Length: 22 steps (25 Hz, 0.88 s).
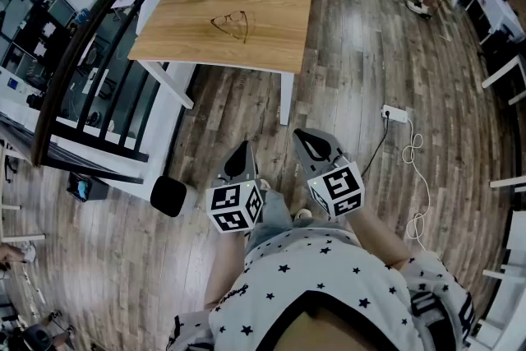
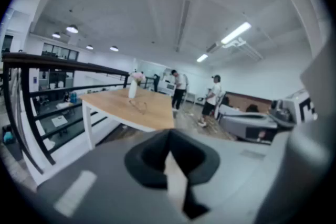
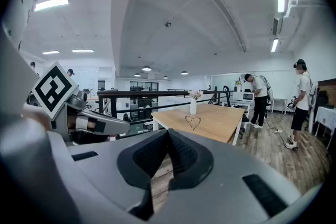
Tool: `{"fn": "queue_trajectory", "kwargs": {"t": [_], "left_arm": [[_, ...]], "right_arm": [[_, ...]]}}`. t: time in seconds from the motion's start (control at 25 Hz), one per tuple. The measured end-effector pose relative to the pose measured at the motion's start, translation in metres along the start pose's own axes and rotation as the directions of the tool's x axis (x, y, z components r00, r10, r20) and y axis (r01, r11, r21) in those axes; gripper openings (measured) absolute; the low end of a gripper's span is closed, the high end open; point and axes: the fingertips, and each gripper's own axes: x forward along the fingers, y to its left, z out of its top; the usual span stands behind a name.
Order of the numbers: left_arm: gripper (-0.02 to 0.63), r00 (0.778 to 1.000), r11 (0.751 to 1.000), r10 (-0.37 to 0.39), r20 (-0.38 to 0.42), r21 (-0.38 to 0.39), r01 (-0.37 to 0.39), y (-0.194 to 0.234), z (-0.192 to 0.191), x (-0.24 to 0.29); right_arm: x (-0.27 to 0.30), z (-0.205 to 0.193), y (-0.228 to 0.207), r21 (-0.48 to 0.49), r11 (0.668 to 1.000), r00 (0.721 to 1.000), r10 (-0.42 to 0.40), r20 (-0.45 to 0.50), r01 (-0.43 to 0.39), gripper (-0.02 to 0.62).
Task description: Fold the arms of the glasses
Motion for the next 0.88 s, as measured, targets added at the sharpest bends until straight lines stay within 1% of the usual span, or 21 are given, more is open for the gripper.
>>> {"fn": "queue_trajectory", "kwargs": {"t": [0.2, 0.4, 0.56, 0.88], "left_arm": [[0.008, 1.0, 1.0, -0.005, 0.005, 0.007, 0.005, -0.005, 0.001, -0.001], [0.008, 1.0, 1.0, -0.013, 0.014, 0.01, 0.013, 0.0, 0.014, 0.012], [0.008, 1.0, 1.0, -0.02, 0.015, 0.008, 0.02, 0.007, 0.022, 0.026], [0.008, 0.999, 0.999, -0.032, 0.004, 0.014, 0.032, 0.035, 0.035, 0.057]], "right_arm": [[-0.001, 0.0, -0.003, 0.01, 1.0, 1.0, -0.002, -0.003, 0.002, 0.016], [0.01, 0.009, -0.009, -0.005, 1.0, 1.0, 0.002, 0.002, -0.002, 0.017], [0.026, 0.014, -0.019, 0.018, 1.0, 1.0, 0.005, 0.005, -0.005, 0.017], [0.074, 0.017, -0.024, 0.024, 0.999, 1.0, 0.023, -0.013, -0.022, 0.018]]}}
